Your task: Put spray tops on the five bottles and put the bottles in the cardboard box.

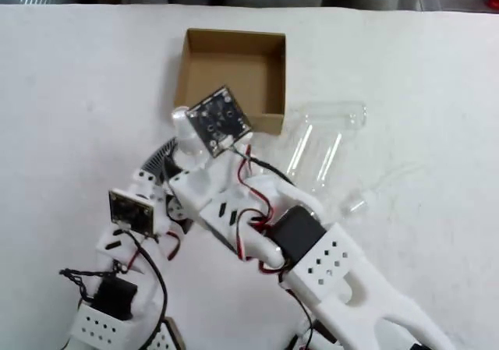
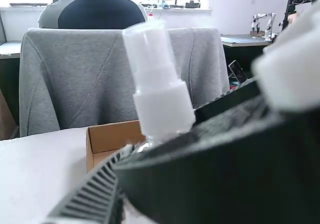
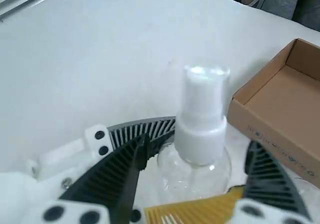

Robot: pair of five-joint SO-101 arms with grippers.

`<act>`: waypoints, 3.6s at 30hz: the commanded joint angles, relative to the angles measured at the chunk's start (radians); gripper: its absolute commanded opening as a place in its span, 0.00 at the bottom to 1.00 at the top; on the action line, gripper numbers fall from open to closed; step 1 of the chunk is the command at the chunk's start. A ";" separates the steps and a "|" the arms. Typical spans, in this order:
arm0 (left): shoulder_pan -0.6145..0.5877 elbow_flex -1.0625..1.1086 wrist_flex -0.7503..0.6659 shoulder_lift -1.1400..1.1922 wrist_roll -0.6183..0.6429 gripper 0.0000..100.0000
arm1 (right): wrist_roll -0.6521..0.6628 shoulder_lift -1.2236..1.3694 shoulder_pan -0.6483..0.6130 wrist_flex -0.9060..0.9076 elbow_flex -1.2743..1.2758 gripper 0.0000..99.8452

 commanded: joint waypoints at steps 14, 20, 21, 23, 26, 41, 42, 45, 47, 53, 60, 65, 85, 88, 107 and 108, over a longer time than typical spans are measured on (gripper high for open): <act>0.005 -0.012 -0.020 -0.019 -0.008 0.09 | 0.005 -0.030 -0.004 0.205 -0.377 0.34; 0.005 0.002 -0.023 -0.019 -0.008 0.09 | 0.005 -0.074 -0.002 0.360 -0.516 0.34; 0.005 0.002 -0.023 -0.019 -0.008 0.09 | 0.005 -0.097 -0.001 0.377 -0.516 0.34; 0.005 0.002 -0.023 -0.019 -0.008 0.09 | 0.005 -0.153 0.022 0.424 -0.512 0.34; 0.004 0.002 -0.023 -0.019 -0.008 0.09 | 0.005 -0.226 0.094 0.522 -0.480 0.34; -0.173 -0.157 -0.184 -0.016 -0.008 0.09 | 0.157 -0.631 0.584 0.392 0.336 0.03; -0.171 -0.183 -0.186 -0.015 -0.008 0.09 | 0.160 -0.667 0.610 0.375 0.384 0.05; -0.168 -0.275 -0.186 -0.012 -0.008 0.09 | 0.155 -0.776 0.685 0.337 0.517 0.03; -0.168 -0.342 -0.186 0.021 -0.008 0.09 | 0.163 -0.851 0.746 0.329 0.597 0.02; -0.174 -0.618 -0.193 0.394 -0.008 0.09 | 0.157 -1.086 0.851 0.315 0.807 0.02; -0.174 -0.953 -0.195 0.811 -0.005 0.09 | 0.153 -1.076 0.980 0.171 0.974 0.02; -0.168 -1.108 -0.244 1.041 -0.002 0.09 | 0.153 -1.084 1.032 0.113 1.062 0.02; -0.202 -1.435 -0.809 2.015 -0.008 0.09 | 0.163 -1.087 0.978 0.035 1.122 0.02; -0.203 -1.539 -0.809 2.137 -0.003 0.09 | 0.163 -1.087 0.978 0.035 1.122 0.02; -0.229 -2.154 -0.809 2.769 0.002 0.09 | 0.163 -1.087 0.977 0.035 1.122 0.02; -0.229 -2.186 -0.809 2.799 0.002 0.09 | 0.163 -1.087 0.977 0.035 1.122 0.02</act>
